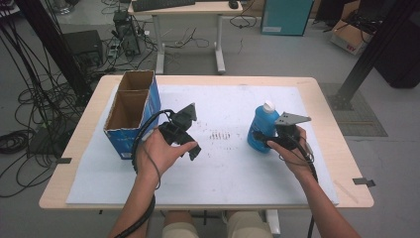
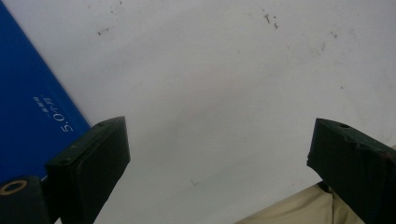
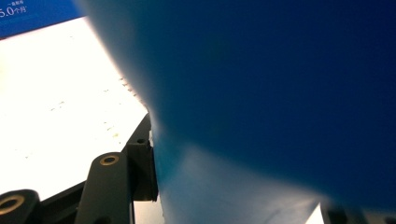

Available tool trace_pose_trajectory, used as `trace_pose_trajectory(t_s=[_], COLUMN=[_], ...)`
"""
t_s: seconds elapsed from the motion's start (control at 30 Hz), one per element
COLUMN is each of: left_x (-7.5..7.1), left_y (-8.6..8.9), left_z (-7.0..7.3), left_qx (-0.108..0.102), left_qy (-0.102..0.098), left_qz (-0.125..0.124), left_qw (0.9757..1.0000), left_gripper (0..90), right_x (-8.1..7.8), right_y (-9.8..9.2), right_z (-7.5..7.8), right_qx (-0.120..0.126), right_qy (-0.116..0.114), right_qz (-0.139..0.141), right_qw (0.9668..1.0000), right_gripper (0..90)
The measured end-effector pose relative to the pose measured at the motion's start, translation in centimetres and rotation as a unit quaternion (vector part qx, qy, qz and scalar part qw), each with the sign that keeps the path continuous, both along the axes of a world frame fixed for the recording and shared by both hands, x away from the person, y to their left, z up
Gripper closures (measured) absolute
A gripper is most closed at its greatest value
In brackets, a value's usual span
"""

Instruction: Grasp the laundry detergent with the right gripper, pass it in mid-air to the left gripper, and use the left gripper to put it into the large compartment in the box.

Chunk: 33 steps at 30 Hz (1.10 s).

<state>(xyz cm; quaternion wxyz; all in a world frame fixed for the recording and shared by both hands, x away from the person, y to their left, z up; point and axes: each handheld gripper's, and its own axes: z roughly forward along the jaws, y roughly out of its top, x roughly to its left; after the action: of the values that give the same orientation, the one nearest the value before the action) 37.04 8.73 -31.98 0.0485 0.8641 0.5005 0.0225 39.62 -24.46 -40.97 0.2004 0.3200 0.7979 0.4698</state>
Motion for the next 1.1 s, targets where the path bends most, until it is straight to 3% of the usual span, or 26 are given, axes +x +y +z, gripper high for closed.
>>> trace_pose_trajectory(t_s=[1.1], left_x=[-0.09], left_y=[0.08], left_z=[0.41], left_qx=[0.001], left_qy=[-0.006], left_qz=[-0.001], left_qw=[1.0000], left_gripper=[5.9], right_x=[0.02], right_y=[-0.03], right_z=[-0.03], right_qx=[0.002], right_qy=[-0.004], right_qz=[-0.002], right_qw=[1.0000], right_gripper=[44.1])
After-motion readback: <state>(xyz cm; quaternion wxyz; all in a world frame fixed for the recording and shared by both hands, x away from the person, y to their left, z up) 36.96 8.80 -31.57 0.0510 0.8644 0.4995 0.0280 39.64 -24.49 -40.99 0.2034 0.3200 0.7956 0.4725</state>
